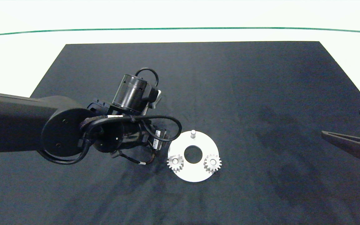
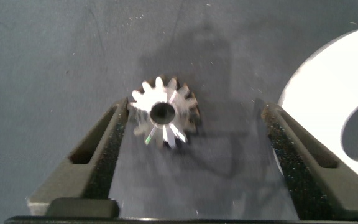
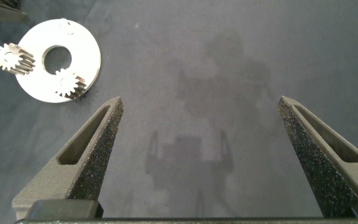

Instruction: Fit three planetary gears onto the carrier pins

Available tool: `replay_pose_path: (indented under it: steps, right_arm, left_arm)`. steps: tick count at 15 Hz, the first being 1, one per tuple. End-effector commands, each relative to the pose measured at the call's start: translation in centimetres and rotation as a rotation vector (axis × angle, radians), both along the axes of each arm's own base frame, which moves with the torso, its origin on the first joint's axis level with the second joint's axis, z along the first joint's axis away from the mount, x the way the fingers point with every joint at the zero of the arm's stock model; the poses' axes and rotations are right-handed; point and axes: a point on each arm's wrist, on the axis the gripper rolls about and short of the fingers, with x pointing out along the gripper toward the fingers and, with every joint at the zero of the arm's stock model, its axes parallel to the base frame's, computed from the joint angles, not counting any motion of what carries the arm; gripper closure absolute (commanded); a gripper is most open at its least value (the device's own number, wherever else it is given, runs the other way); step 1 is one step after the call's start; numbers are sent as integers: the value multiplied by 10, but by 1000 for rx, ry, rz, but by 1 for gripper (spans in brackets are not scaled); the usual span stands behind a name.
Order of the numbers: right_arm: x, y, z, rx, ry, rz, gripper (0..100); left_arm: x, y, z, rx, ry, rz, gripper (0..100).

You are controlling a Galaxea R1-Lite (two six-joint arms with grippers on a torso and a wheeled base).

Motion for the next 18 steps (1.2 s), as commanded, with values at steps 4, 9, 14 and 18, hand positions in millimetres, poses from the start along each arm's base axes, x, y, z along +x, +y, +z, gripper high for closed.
replay_pose_path:
  steps: [4, 9, 14, 18]
  right_arm:
    - [1, 1, -1, -4, 5, 0, 0]
    - [-1, 1, 0, -1, 0, 10, 0]
    - [-1, 1, 0, -2, -1, 12, 0]
    - [0, 2, -1, -5, 5, 11, 0]
  left_arm:
    - [5, -2, -6, 9, 14, 9, 28]
    - [4, -1, -5, 1, 10, 13, 37]
    - [5, -1, -5, -2, 9, 15, 47]
    - [3, -1, -5, -5, 13, 17, 55]
